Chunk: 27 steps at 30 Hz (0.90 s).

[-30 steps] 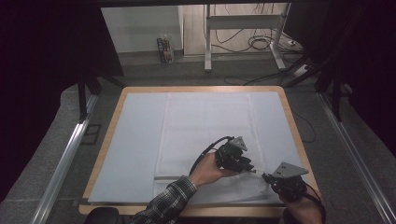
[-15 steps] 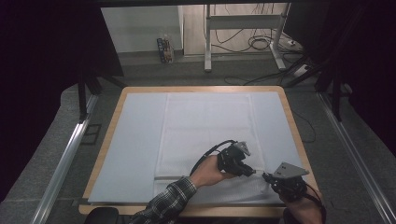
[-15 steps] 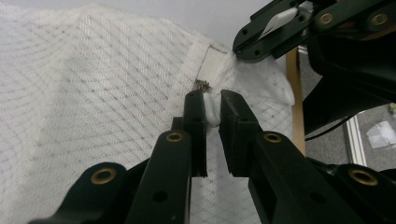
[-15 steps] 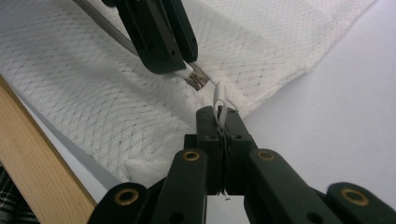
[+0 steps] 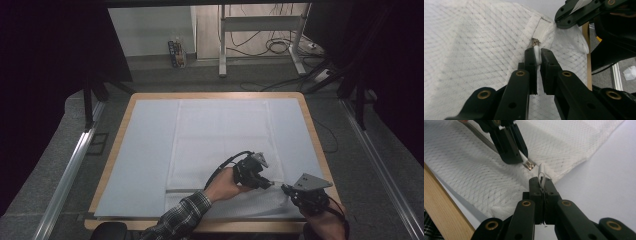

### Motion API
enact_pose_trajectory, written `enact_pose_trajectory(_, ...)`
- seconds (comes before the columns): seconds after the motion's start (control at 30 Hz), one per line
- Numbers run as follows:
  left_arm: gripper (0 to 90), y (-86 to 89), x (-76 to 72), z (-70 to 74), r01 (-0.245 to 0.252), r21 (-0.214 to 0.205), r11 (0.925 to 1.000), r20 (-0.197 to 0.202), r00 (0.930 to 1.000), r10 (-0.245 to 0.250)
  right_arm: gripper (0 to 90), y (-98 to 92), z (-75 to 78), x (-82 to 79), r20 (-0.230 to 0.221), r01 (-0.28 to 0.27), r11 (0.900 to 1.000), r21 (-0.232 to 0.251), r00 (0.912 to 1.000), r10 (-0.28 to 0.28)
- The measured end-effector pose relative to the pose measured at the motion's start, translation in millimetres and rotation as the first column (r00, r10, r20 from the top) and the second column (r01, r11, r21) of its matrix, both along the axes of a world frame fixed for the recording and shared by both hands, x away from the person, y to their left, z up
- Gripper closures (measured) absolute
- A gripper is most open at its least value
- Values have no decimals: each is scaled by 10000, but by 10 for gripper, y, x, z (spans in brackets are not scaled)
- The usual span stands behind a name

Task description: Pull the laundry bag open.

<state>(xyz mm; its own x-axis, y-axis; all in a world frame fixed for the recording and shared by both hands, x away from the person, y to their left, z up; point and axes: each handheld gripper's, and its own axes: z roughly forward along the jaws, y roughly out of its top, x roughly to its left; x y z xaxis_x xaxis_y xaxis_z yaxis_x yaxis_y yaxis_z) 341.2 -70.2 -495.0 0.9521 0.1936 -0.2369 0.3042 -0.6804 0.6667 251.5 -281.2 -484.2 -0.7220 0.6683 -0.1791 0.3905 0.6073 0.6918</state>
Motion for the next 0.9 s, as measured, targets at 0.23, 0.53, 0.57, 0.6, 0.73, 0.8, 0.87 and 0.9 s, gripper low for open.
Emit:
enact_pose_trajectory(0.23, 873, 41, -20, 35, 36, -249, 9997, 80, 10000, -34, 693, -43, 7, 49, -386, 428, 9974, 581, 9984, -406)
enact_pose_trajectory(0.53, 873, 99, -71, 38, 47, -602, 9982, 527, 9986, -15, 321, -125, -49, 322, -2136, 339, 9761, 2146, 9768, 130)
enact_pose_trajectory(0.57, 873, 99, -71, 38, 47, -602, 9982, 527, 9986, -15, 321, -125, -49, 322, -2136, 339, 9761, 2146, 9768, 130)
enact_pose_trajectory(0.6, 873, 99, -75, 36, 52, -634, 9980, 556, 9984, -16, 323, -125, -54, 354, -2261, 264, 9735, 2270, 9737, 264)
enact_pose_trajectory(0.73, 873, 93, -72, 26, 105, -632, 9979, 546, 9985, -71, 469, -137, -61, 433, -2522, 23, 9668, 2555, 9655, 644)
enact_pose_trajectory(0.8, 873, 82, -78, 15, 34, -669, 9978, 475, 9989, -2, 587, -150, -56, 455, -2618, -46, 9608, 2771, 9618, 801)
enact_pose_trajectory(0.87, 872, 72, -81, 5, 21, -595, 9982, 510, 9987, 10, 657, -155, -43, 460, -2617, -57, 9580, 2867, 9615, 841)
enact_pose_trajectory(0.9, 872, 68, -75, -1, 77, -508, 9987, 580, 9983, -47, 692, -156, -37, 459, -2561, -91, 9571, 2896, 9628, 866)
